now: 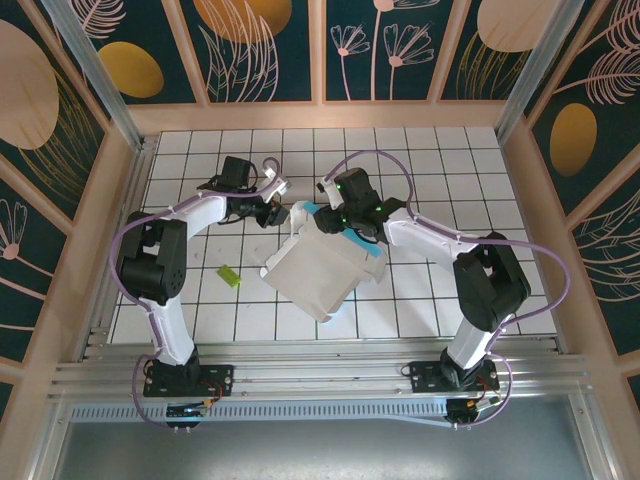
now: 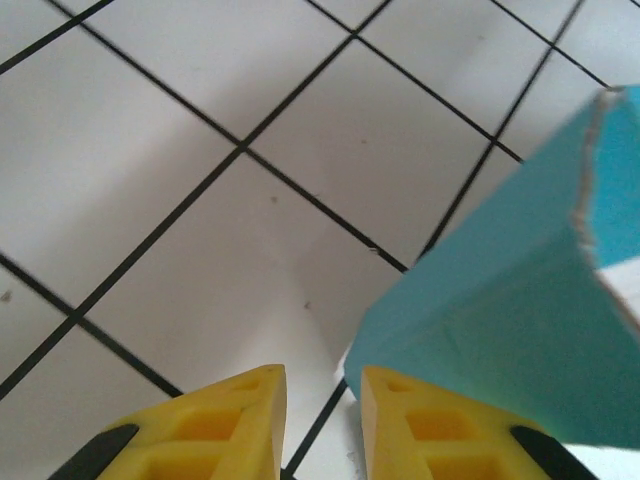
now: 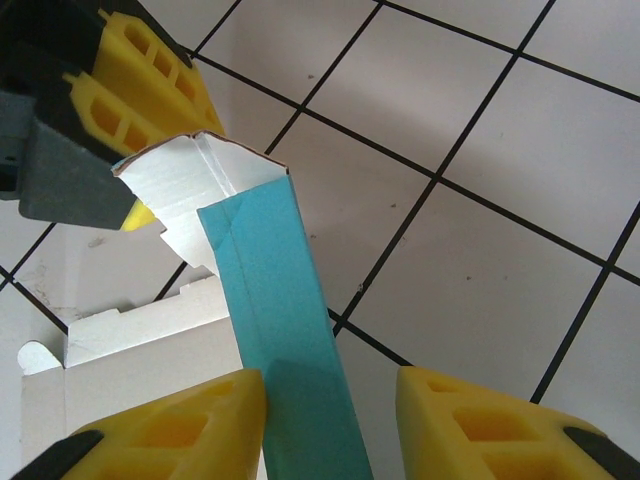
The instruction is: Fold the paper box
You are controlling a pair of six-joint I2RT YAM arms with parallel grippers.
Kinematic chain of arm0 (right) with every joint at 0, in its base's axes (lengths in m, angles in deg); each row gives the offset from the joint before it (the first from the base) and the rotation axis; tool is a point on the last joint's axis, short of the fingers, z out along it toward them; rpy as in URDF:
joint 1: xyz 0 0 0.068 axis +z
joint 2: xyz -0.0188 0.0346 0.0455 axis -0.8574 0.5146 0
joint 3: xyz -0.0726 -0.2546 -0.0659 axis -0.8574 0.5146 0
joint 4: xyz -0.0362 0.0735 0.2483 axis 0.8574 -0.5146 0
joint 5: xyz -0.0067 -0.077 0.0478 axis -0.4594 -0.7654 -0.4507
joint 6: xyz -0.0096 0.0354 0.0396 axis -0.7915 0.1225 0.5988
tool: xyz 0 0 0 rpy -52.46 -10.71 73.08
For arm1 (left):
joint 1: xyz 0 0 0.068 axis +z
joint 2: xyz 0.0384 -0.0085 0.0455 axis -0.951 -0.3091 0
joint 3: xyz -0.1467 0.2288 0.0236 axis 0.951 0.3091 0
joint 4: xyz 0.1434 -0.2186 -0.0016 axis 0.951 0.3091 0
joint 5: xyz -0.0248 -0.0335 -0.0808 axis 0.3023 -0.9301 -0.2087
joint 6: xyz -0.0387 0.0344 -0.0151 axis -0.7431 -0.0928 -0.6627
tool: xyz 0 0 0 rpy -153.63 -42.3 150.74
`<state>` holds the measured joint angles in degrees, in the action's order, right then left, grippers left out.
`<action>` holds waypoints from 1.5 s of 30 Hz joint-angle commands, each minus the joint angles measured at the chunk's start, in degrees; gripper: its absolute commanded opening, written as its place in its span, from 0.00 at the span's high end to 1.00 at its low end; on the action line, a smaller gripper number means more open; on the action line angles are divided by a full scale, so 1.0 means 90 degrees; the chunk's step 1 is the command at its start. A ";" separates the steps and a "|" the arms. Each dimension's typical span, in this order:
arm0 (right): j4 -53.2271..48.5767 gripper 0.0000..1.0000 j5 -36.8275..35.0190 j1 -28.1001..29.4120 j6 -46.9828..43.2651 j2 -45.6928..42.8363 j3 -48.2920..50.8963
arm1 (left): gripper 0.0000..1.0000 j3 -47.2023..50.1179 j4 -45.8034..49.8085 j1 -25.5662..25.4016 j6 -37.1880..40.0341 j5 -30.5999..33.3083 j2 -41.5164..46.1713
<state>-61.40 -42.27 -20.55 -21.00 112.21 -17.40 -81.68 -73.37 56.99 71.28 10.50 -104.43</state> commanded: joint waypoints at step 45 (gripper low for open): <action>0.0022 0.57 0.2515 -0.0760 0.0935 0.0107 0.0280 | 0.70 -0.1122 0.0480 -0.0738 0.0269 0.0003 -0.1023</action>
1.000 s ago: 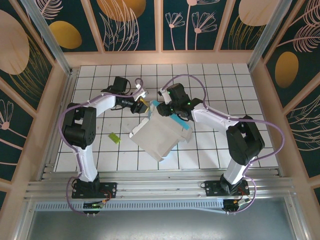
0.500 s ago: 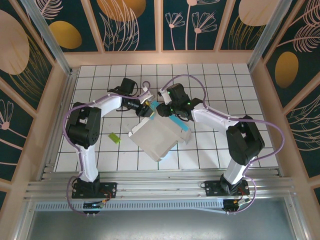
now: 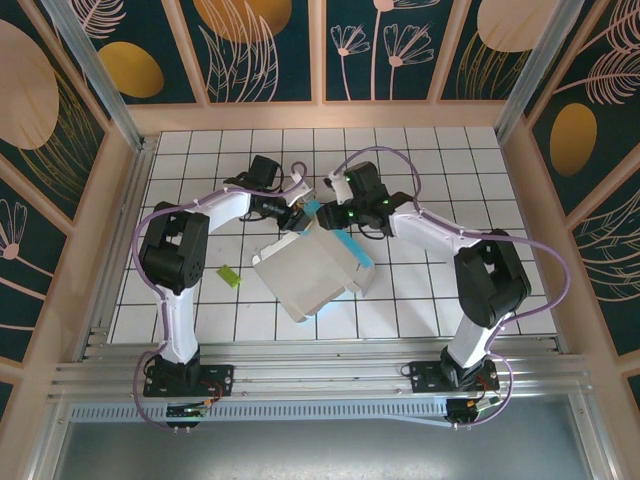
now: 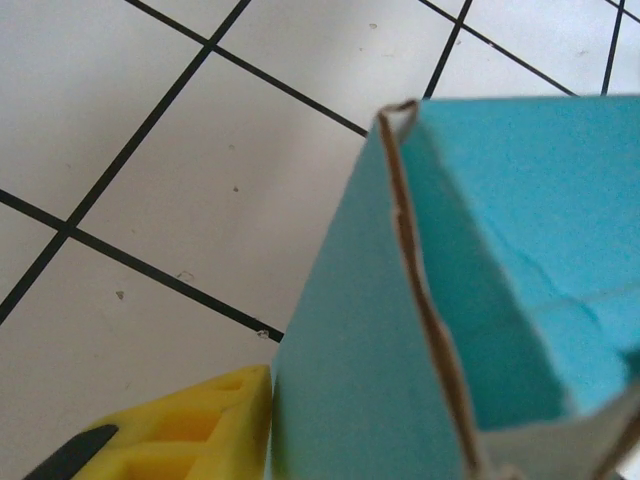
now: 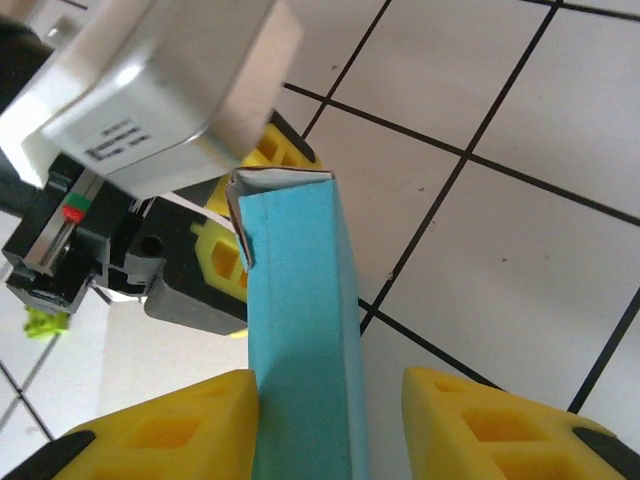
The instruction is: Fold the paper box
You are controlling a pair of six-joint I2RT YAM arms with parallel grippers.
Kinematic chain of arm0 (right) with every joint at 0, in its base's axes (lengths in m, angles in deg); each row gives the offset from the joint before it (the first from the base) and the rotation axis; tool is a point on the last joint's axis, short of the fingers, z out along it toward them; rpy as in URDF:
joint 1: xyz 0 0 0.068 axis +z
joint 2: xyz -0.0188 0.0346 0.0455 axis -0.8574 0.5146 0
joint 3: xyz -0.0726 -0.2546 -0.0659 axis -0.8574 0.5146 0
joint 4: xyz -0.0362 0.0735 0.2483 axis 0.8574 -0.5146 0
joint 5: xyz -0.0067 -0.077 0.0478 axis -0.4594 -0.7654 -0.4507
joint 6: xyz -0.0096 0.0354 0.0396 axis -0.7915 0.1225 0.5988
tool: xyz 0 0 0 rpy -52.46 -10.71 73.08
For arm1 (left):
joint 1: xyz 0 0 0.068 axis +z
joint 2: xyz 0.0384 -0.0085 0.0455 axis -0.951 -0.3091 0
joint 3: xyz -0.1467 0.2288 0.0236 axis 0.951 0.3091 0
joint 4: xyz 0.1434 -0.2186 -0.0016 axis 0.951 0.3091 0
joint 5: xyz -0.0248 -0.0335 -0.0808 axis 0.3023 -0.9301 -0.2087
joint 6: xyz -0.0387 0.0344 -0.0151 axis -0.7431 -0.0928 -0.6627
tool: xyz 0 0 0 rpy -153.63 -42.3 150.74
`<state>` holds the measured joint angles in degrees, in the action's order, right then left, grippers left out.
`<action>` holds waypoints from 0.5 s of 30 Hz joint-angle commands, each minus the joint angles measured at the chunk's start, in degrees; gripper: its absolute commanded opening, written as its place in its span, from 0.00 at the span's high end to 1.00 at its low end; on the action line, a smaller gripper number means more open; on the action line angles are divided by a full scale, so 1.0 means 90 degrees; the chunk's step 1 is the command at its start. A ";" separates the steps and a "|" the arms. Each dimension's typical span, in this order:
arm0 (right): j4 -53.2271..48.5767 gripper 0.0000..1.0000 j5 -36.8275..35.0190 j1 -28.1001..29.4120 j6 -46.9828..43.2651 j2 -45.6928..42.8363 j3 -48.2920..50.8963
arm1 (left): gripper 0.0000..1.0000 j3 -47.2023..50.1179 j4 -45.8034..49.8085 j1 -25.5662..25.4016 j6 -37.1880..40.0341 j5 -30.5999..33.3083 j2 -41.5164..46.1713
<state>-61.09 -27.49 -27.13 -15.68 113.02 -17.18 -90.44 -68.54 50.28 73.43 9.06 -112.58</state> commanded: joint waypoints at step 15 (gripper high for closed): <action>0.0288 0.57 0.1263 -0.0362 0.0707 0.0097 0.0481 | 0.90 -0.0561 0.0230 -0.0004 0.0170 0.0190 -0.0411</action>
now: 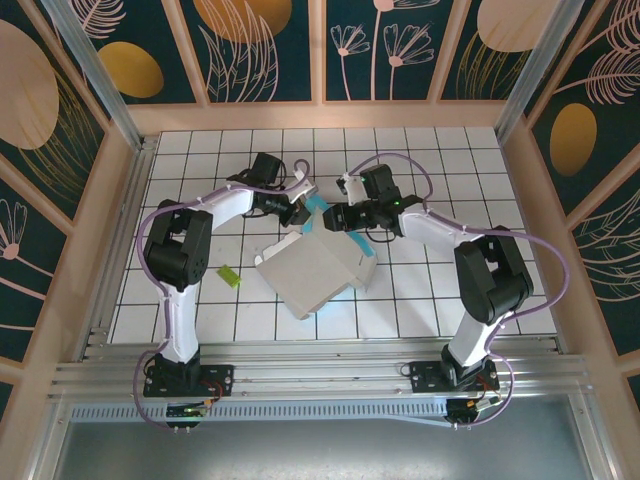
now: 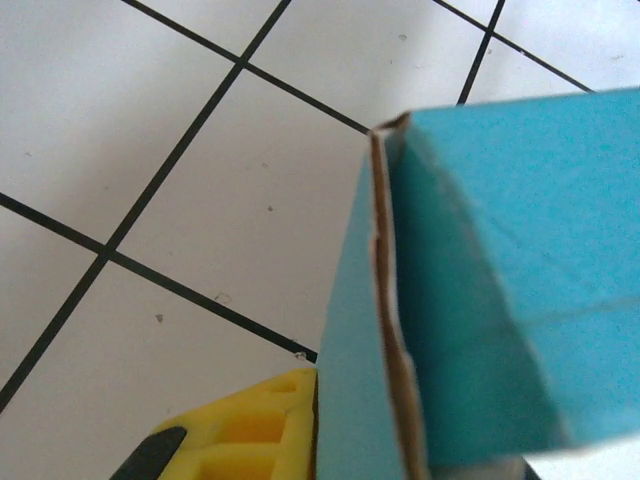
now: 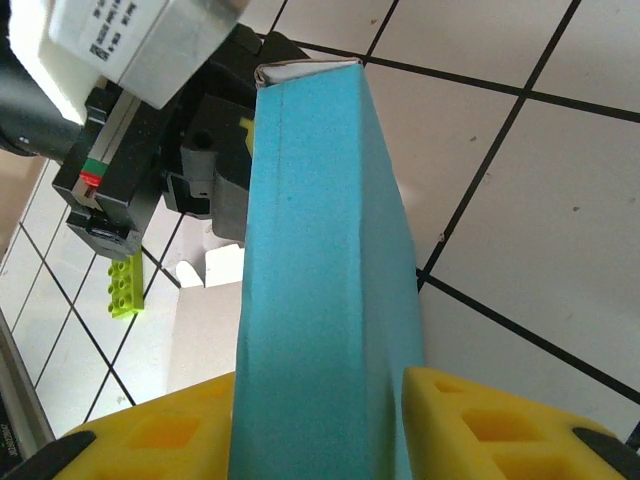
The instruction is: Fold the paper box
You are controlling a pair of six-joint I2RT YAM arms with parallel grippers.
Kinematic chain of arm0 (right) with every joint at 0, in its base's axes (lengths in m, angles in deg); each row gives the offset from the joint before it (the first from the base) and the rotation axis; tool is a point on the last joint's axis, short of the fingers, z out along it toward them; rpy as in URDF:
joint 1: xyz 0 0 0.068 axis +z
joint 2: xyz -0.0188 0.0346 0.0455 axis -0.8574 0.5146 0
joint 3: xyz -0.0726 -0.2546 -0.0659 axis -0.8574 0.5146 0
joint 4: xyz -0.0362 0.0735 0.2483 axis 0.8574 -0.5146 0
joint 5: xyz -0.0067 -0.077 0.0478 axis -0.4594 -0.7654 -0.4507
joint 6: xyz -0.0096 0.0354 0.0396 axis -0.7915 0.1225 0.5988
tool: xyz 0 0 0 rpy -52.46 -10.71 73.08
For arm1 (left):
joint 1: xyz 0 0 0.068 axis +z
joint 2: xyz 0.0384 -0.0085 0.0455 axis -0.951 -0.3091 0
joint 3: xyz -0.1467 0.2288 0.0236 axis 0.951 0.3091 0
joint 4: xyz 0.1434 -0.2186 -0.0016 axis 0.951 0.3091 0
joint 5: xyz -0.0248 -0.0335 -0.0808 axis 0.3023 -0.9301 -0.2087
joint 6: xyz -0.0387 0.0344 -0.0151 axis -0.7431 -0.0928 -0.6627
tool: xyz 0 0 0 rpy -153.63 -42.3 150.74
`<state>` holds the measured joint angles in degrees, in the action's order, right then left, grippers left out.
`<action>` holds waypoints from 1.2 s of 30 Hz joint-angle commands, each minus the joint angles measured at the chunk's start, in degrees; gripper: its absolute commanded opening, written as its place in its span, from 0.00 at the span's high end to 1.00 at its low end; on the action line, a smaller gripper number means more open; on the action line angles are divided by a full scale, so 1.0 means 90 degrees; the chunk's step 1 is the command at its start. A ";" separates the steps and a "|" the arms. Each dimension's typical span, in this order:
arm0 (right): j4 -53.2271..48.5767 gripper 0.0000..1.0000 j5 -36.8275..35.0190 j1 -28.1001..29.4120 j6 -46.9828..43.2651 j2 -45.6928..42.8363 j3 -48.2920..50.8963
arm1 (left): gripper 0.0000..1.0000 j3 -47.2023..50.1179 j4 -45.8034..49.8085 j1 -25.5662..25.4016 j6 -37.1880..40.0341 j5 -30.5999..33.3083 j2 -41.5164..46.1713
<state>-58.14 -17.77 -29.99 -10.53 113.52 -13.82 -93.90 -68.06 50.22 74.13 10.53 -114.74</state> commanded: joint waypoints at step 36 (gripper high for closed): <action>0.0404 0.58 -0.0053 0.0035 0.0693 -0.0382 0.0292 | 0.98 0.0734 -0.2050 -0.0388 -0.1745 0.1881 0.0328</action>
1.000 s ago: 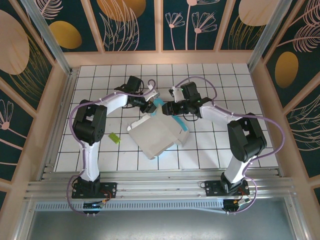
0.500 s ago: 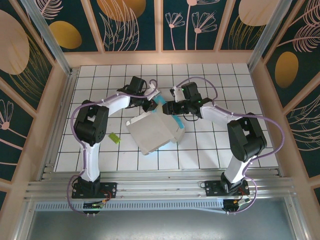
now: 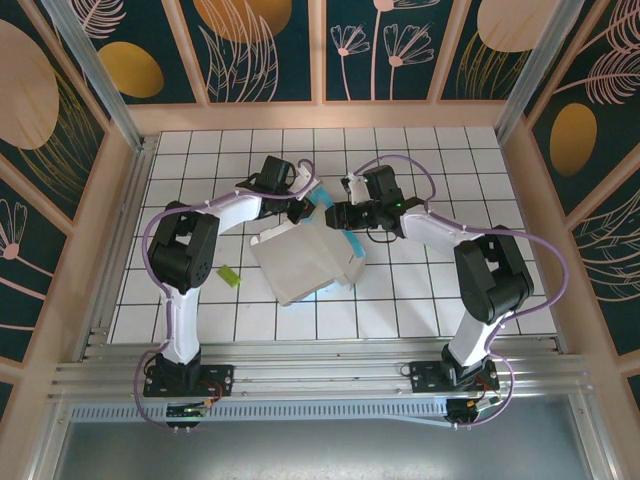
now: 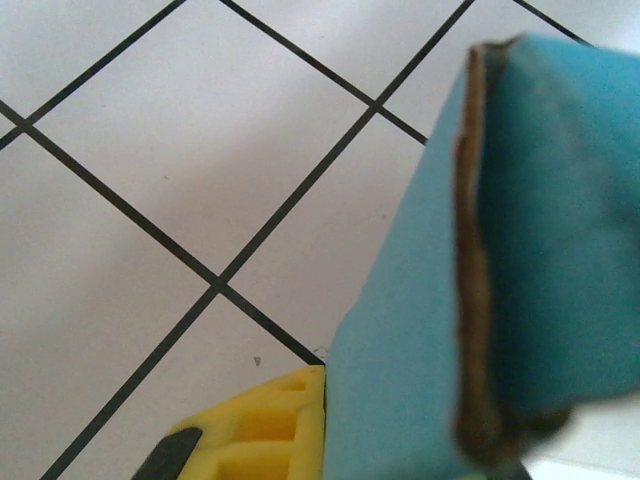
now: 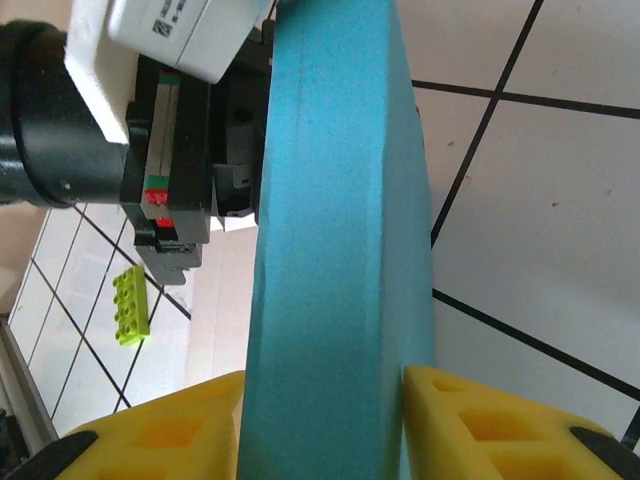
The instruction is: Fold the paper box
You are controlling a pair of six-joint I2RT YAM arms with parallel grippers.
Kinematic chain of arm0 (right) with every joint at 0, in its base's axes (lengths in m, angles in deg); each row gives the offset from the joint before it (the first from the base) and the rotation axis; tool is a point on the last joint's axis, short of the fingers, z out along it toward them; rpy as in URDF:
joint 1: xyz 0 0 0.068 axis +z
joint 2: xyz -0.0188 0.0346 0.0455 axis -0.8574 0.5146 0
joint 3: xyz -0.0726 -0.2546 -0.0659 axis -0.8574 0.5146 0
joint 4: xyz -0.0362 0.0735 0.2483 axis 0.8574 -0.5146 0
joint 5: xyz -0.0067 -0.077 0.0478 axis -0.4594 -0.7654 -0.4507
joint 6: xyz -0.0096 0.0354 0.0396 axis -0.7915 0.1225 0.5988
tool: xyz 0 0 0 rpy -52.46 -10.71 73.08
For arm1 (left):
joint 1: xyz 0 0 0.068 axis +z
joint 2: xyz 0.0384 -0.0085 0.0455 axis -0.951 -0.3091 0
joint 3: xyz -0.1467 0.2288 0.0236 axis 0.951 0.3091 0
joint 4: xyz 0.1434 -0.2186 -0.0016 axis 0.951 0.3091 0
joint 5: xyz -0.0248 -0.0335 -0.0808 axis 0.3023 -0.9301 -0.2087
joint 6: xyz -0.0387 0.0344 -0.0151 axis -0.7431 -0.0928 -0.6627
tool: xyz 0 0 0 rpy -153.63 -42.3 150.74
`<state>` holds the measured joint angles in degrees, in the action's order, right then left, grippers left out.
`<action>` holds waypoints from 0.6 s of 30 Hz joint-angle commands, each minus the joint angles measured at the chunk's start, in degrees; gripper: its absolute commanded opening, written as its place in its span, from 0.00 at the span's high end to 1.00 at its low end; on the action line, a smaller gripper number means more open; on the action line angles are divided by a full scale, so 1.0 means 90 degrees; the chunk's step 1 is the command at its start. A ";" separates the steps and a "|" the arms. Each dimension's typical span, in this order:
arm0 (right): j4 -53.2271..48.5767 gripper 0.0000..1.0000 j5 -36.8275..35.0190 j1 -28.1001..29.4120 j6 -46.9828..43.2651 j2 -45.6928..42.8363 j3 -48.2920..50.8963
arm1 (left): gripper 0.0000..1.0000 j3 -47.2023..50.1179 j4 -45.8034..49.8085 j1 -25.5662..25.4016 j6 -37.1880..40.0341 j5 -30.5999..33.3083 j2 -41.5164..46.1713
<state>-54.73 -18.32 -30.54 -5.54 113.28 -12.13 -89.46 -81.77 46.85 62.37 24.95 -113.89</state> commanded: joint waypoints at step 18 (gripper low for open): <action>-0.0688 0.58 -0.1489 0.0269 -0.1209 -0.0847 0.0039 | 0.58 0.1749 -0.3108 -0.0243 -0.1871 0.0271 0.0907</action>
<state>-59.39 -28.59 -28.81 -12.73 107.09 -12.99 -75.21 -105.74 44.84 46.83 28.38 -109.80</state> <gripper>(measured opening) 0.428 0.405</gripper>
